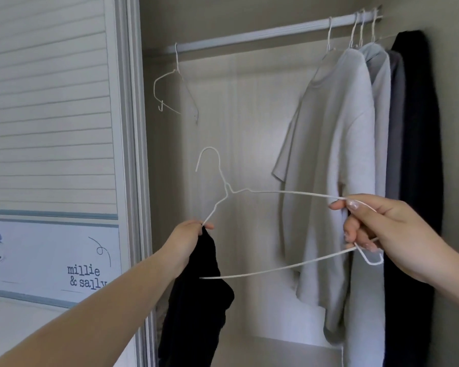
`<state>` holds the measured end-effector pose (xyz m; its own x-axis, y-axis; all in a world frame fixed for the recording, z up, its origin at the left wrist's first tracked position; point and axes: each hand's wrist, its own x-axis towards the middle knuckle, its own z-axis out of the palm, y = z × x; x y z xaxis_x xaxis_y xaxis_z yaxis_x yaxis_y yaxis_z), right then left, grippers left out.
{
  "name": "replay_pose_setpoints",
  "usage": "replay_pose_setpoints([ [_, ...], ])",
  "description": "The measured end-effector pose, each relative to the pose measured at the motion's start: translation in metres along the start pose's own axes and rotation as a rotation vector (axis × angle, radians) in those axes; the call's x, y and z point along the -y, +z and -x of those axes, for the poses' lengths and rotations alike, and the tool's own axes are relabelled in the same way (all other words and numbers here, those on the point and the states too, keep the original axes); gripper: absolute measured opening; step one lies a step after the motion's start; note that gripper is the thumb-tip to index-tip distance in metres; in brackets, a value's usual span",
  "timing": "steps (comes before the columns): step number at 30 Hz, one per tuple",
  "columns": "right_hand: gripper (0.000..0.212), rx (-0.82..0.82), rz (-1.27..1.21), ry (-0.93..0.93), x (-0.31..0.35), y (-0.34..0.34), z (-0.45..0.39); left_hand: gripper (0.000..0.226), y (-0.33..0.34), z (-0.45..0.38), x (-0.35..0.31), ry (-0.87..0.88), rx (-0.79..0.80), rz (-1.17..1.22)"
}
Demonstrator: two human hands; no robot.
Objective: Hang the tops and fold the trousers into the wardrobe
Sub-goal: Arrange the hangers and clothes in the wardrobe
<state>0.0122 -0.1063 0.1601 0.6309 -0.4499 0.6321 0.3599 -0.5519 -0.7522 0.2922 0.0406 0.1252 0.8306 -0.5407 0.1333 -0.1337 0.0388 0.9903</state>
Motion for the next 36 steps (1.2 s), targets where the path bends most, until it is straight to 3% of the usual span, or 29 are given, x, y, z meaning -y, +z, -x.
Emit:
replay_pose_setpoints([
  [3,0.065,-0.012,0.055,-0.008,0.002,0.0,0.004,0.011,0.013,0.008,-0.013,0.007,0.058,0.102],
  [6,0.025,-0.019,0.076,0.021,-0.002,0.0,0.005,0.027,0.018,0.008,-0.024,0.128,0.081,0.06],
  [9,0.026,-0.01,0.152,0.018,-0.013,0.003,0.01,0.043,0.026,0.008,-0.037,0.218,0.087,0.026],
  [12,0.021,0.059,0.083,0.008,-0.017,0.013,0.016,0.045,0.033,0.007,-0.046,0.269,0.007,0.021],
  [17,0.075,0.12,-0.365,0.056,-0.032,0.015,0.016,0.036,0.035,0.006,-0.053,0.352,-0.047,-0.043],
  [20,0.104,0.155,-0.663,0.282,-0.071,0.027,0.035,0.034,0.033,0.004,-0.053,0.372,-0.083,-0.045],
  [22,0.112,0.262,-0.495,0.379,-0.092,0.047,0.051,0.031,0.033,0.002,-0.05,0.38,-0.088,-0.043],
  [24,0.106,0.413,-0.155,0.334,-0.099,0.07,0.06,0.027,0.038,0.001,-0.047,0.389,-0.075,-0.053],
  [28,0.076,0.473,0.478,-0.064,-0.085,0.114,0.056,0.023,0.045,0.008,-0.045,0.42,-0.061,-0.107],
  [30,0.074,0.517,0.702,-0.214,-0.083,0.132,0.053,0.024,0.045,0.012,-0.046,0.445,-0.07,-0.143],
  [34,0.084,0.694,1.128,-0.2,-0.105,0.141,0.054,0.022,0.024,0.02,-0.047,0.488,-0.121,-0.223],
  [36,0.073,0.777,1.26,-0.192,-0.113,0.128,0.056,0.029,0.007,0.021,-0.046,0.502,-0.163,-0.28],
])
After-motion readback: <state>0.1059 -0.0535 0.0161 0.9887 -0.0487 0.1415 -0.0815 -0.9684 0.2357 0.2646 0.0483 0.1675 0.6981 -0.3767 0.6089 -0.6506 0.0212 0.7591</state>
